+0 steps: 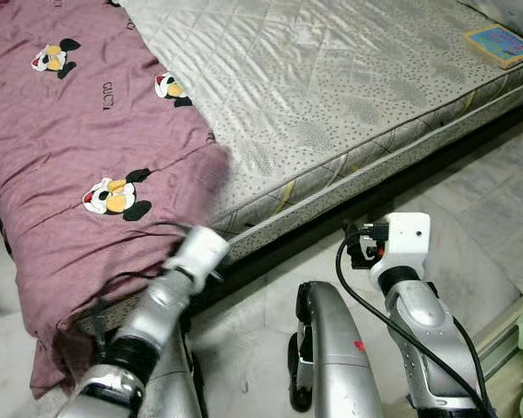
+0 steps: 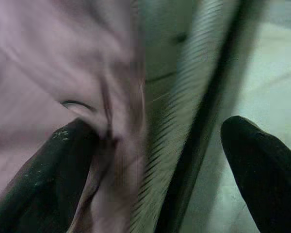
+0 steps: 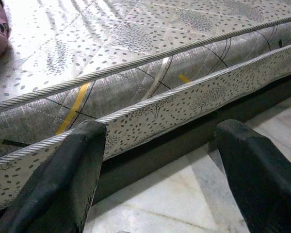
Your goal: Clean up the room
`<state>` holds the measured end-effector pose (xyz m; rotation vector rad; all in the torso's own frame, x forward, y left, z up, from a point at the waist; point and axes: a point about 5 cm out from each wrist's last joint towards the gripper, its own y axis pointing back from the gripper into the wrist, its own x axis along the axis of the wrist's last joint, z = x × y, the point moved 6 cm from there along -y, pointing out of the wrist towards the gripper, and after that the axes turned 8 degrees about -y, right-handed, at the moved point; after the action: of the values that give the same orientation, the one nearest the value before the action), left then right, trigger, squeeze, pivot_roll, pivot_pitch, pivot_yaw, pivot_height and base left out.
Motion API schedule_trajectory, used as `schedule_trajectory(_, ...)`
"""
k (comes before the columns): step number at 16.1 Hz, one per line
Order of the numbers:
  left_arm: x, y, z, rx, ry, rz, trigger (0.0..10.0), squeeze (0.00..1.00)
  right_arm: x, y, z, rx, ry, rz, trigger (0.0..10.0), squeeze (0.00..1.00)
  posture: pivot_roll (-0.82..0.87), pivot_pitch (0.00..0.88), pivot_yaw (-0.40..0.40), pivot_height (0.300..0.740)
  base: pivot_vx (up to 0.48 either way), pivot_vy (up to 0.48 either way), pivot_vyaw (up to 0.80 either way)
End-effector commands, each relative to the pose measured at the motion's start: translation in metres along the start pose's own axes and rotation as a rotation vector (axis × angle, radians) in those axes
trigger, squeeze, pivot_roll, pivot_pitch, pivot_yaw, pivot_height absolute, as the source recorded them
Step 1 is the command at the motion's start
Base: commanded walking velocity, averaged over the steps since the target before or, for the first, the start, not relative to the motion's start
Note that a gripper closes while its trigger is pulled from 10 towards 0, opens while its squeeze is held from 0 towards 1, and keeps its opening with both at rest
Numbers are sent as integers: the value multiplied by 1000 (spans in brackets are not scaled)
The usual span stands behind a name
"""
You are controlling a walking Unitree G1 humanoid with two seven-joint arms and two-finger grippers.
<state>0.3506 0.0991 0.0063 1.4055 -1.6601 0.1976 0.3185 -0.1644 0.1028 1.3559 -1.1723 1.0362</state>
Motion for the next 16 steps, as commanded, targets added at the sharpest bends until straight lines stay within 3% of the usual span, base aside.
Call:
schedule_trajectory(1,-1,2,6,-27,-37,8,10000,0,-4,0,5,-12,0,-14,10000,0,-135,174,-21,537,0,0,0)
schedule_trajectory(2,4,4,13,-56,-119,43,10000,0,-5,-2,4,-7,1,-18,10000,0,-131,167,-22,537,0,0,0)
schedule_trajectory(4,6,5,14,-59,-135,56,10000,0,-5,-2,4,-6,1,-20,10000,0,-131,165,-21,537,0,0,0)
schedule_trajectory(6,19,6,-1,27,-105,118,10000,0,-7,-3,4,-7,-3,-23,10000,0,-134,161,-15,537,0,0,0)
schedule_trajectory(7,32,7,-27,156,-52,169,10000,0,-6,-4,4,-10,-4,-20,10000,0,-137,160,-14,537,0,0,0)
schedule_trajectory(8,43,14,-80,389,73,214,10000,0,-5,-3,5,-15,-5,-12,10000,0,-140,164,-15,537,0,0,0)
schedule_trajectory(9,36,21,-114,526,176,193,10000,0,-3,1,6,-20,-3,0,10000,0,-147,174,-13,537,0,0,0)
schedule_trajectory(10,28,23,-125,568,231,168,10000,0,-1,3,7,-26,0,9,10000,0,-154,181,-12,537,0,0,0)
schedule_trajectory(11,5,27,-141,634,370,86,10000,0,5,11,10,-32,4,28,10000,0,-181,201,-7,537,0,0,0)
schedule_trajectory(12,-10,27,-147,656,444,34,10000,0,10,20,13,-32,0,32,10000,0,-199,213,-5,537,0,0,0)
schedule_trajectory(14,-20,24,-153,657,483,-18,10000,0,12,36,20,-33,-3,22,10000,0,-228,235,-1,537,0,0,0)
schedule_trajectory(16,-20,14,-156,597,495,-67,10000,0,10,64,40,-76,36,-16,10000,0,-294,287,10,537,0,0,0)
